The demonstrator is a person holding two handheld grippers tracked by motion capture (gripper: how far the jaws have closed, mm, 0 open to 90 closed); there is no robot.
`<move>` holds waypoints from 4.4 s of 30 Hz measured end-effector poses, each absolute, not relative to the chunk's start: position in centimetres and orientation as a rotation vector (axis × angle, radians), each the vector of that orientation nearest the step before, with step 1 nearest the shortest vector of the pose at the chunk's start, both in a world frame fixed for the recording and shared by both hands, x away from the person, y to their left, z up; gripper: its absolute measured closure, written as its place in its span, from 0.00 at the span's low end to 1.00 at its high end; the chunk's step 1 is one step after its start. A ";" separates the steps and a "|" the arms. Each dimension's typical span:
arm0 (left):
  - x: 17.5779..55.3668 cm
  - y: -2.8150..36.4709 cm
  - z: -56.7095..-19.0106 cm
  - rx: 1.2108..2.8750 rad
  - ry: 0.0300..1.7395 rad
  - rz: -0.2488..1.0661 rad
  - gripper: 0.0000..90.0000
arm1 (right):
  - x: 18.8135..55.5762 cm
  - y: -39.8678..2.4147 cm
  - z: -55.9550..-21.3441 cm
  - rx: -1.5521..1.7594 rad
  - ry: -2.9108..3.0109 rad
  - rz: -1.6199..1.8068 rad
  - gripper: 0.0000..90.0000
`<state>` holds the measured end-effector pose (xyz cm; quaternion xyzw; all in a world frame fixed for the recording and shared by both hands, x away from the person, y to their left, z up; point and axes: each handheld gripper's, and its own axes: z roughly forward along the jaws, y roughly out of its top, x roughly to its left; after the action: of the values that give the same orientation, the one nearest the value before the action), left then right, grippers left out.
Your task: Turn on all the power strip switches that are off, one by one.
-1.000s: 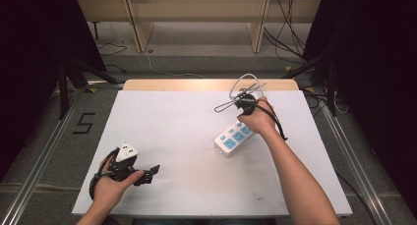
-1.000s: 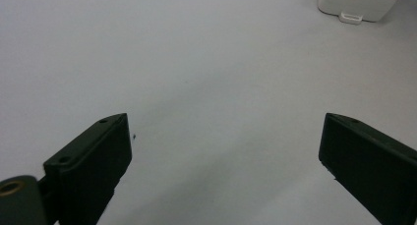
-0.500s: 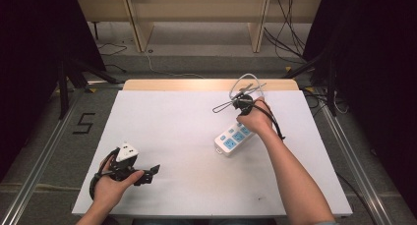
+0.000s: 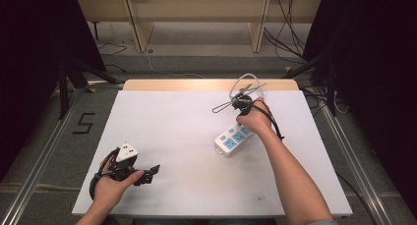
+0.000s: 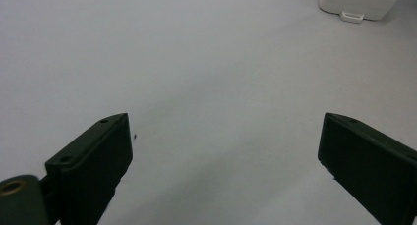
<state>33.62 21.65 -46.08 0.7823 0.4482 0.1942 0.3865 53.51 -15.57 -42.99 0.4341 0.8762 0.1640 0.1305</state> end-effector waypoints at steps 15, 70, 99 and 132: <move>33.6 21.6 -46.1 1.994 1.139 0.496 0.07 | 53.5 -15.6 -43.0 1.276 2.555 0.459 1.00; 33.7 21.7 -46.1 1.989 1.140 0.497 0.08 | 53.3 -15.7 -43.1 1.288 2.523 0.500 1.00; 33.7 21.5 -46.0 1.988 1.137 0.501 0.09 | 51.6 -14.7 -41.3 1.229 2.554 0.549 1.00; 33.7 21.4 -46.0 1.995 1.129 0.499 0.09 | 49.8 -12.6 -40.9 1.172 2.643 0.588 1.00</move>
<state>33.75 21.38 -46.03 0.7839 0.4436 0.1961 0.3876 49.77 -12.57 -40.86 0.3953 0.8918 0.1985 0.0953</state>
